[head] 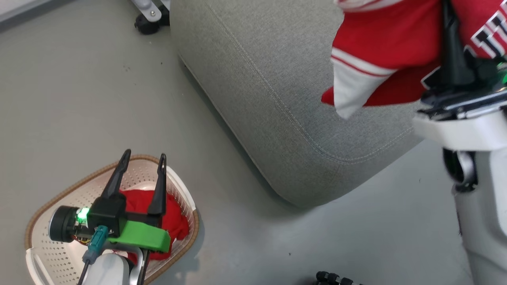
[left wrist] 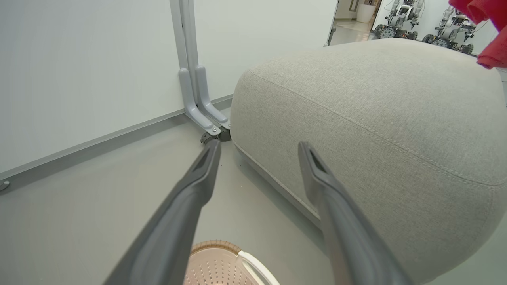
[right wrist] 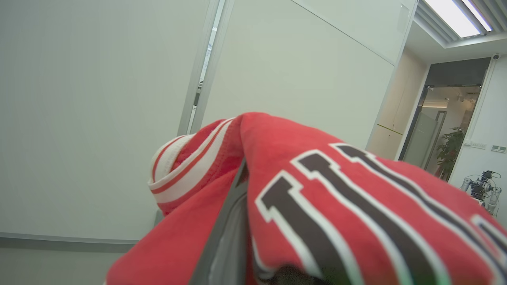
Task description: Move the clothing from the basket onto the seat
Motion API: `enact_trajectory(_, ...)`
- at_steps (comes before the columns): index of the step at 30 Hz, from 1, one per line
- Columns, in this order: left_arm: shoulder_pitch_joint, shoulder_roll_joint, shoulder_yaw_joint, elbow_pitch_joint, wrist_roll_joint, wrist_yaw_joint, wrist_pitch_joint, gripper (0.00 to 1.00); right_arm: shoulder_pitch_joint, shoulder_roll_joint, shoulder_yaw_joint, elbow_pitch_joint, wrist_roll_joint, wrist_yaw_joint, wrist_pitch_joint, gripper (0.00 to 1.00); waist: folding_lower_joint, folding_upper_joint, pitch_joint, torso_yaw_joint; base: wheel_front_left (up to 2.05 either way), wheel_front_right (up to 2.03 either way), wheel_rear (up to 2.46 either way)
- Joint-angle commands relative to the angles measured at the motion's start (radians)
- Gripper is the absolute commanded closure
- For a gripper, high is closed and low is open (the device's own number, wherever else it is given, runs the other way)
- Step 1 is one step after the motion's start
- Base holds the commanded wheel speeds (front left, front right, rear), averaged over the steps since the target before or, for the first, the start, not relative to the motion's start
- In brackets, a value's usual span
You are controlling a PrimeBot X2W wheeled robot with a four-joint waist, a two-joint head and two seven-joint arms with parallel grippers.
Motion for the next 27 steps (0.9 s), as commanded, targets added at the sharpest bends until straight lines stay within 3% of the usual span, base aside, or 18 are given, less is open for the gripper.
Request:
enact_trajectory(1, -0.028, 0.006, 0.007, -0.026, 0.008, -0.001, 0.000, 0.00, -0.049, -0.016, -0.015, 0.005, -0.006, -0.001, -0.003, 1.00, 0.0000, 0.0000, 0.086, 0.018, 0.00, 0.00, 0.00)
enact_trajectory(14, -0.141, 0.071, -0.095, -0.107, 0.058, -0.002, 0.000, 0.00, -0.405, -0.200, -0.140, 0.112, -0.039, -0.001, -0.003, 1.00, 0.0000, 0.0000, 0.311, 0.112, 0.00, 0.00, 0.00)
enact_trajectory(18, -0.172, 0.080, -0.101, -0.104, 0.058, 0.008, 0.000, 0.00, -0.451, -0.254, -0.135, 0.209, -0.085, -0.001, -0.003, 1.00, 0.0000, 0.0000, 0.355, 0.140, 0.00, 0.00, 0.00)
enact_trajectory(27, -0.208, 0.087, -0.115, -0.107, 0.049, 0.019, 0.000, 0.00, -0.518, -0.280, -0.122, 0.515, -0.112, -0.001, -0.003, 1.00, 0.0000, 0.0000, 0.417, 0.193, 0.00, 0.00, 0.00)
